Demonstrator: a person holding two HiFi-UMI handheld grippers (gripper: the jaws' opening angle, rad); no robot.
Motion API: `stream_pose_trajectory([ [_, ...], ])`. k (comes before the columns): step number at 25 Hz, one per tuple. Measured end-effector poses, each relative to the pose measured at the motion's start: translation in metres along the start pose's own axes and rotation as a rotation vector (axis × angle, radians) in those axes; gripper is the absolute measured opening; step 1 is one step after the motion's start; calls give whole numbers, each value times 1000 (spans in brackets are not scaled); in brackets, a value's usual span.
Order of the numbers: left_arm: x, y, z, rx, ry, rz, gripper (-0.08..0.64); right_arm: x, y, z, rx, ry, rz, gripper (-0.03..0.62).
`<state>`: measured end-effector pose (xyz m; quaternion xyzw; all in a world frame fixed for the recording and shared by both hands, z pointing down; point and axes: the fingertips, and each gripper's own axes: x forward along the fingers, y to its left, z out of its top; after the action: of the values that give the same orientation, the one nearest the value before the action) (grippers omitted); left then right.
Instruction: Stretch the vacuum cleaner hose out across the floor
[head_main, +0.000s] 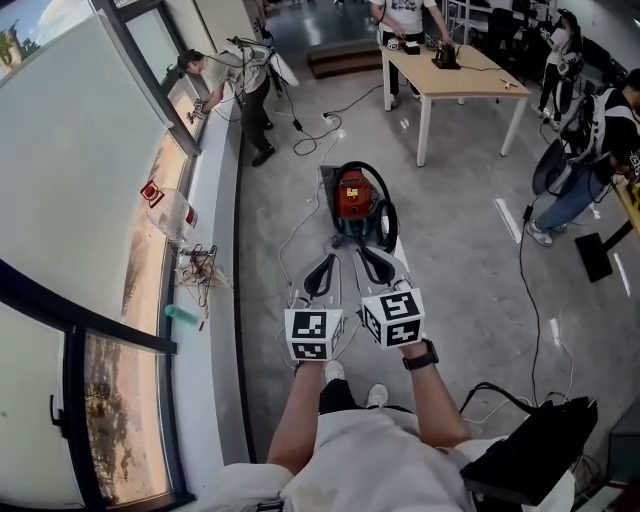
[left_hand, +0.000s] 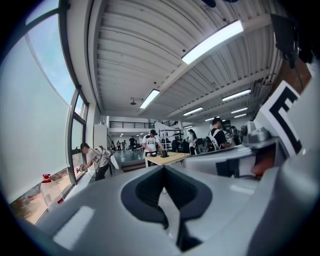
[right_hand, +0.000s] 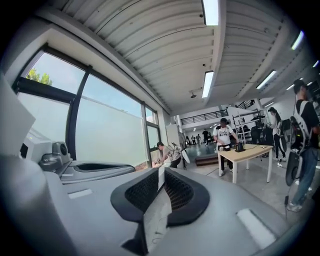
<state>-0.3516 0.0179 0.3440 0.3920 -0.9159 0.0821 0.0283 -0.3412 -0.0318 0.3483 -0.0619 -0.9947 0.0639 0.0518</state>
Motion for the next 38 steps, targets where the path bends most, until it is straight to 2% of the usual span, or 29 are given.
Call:
stream_pose_trajectory([
  [3, 13, 5, -8, 4, 11, -10, 2, 14, -4, -1, 35, -21, 25, 69],
  [5, 21, 11, -12, 5, 18, -15, 2, 24, -6, -1, 69, -38, 31, 78],
  [8, 40, 21, -11, 4, 15, -27, 2, 41, -16, 3, 124, -45, 31, 135],
  [11, 62, 32, -10, -7, 13, -33, 2, 58, -28, 11, 161, -77, 21, 113],
  [13, 76, 41, -10, -16, 11, -37, 2, 66, -38, 22, 148, -120, -7, -16],
  [15, 89, 51, -8, -20, 2, -44, 2, 75, -45, 35, 138, -168, -3, -18],
  [19, 120, 79, -3, -25, -12, -52, 2, 103, -49, 54, 129, -232, 103, -8],
  [22, 143, 99, -1, -31, -23, -53, 2, 132, -63, 52, 135, -211, 54, -14],
  [25, 164, 122, -1, -43, -28, -53, 2, 165, -66, 50, 52, -165, -11, -10],
  [27, 177, 134, -2, -51, -28, -59, 2, 183, -59, 50, 38, -153, 24, 29],
  [29, 188, 145, -5, -60, -31, -67, 2, 200, -50, 52, 70, -156, 88, 67],
  [31, 201, 158, -5, -62, -33, -74, 2, 216, -48, 56, 90, -164, 110, 67],
  [36, 232, 192, -6, -87, -31, -68, 2, 252, -58, 63, 97, -178, 77, 72],
  [38, 244, 202, -10, -101, -22, -58, 2, 261, -65, 64, 106, -188, 49, 50],
])
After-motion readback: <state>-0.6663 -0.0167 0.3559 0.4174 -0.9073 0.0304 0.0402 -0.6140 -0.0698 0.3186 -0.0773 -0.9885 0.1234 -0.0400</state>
